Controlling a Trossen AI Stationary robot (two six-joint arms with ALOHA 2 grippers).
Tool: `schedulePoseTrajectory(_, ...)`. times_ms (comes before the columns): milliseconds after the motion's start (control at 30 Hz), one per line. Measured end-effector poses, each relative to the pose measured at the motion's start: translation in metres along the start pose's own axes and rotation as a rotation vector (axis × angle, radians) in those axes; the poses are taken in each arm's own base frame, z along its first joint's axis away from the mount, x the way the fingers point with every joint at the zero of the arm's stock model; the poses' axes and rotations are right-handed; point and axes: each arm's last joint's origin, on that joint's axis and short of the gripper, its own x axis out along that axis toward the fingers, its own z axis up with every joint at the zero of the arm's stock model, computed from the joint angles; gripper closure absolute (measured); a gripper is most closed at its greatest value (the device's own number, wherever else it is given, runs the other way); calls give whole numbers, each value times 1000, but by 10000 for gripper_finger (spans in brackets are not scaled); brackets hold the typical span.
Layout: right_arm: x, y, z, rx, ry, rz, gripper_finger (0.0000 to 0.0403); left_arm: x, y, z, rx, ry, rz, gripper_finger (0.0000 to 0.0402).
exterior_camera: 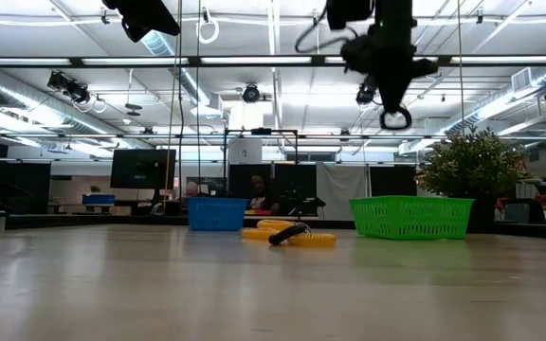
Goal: Sort spring keychains
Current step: Put the black spring keychain into the green bin
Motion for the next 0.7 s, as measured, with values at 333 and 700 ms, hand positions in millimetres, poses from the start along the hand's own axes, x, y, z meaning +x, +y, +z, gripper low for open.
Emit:
schedulePoseTrajectory(333, 76, 5, -4, 84, 90, 82, 391, 0, 0, 0, -3, 0, 0, 397)
schedulePoseTrajectory(700, 127, 4, -13, 147, 56, 117, 391, 0, 0, 0, -2, 0, 0, 397)
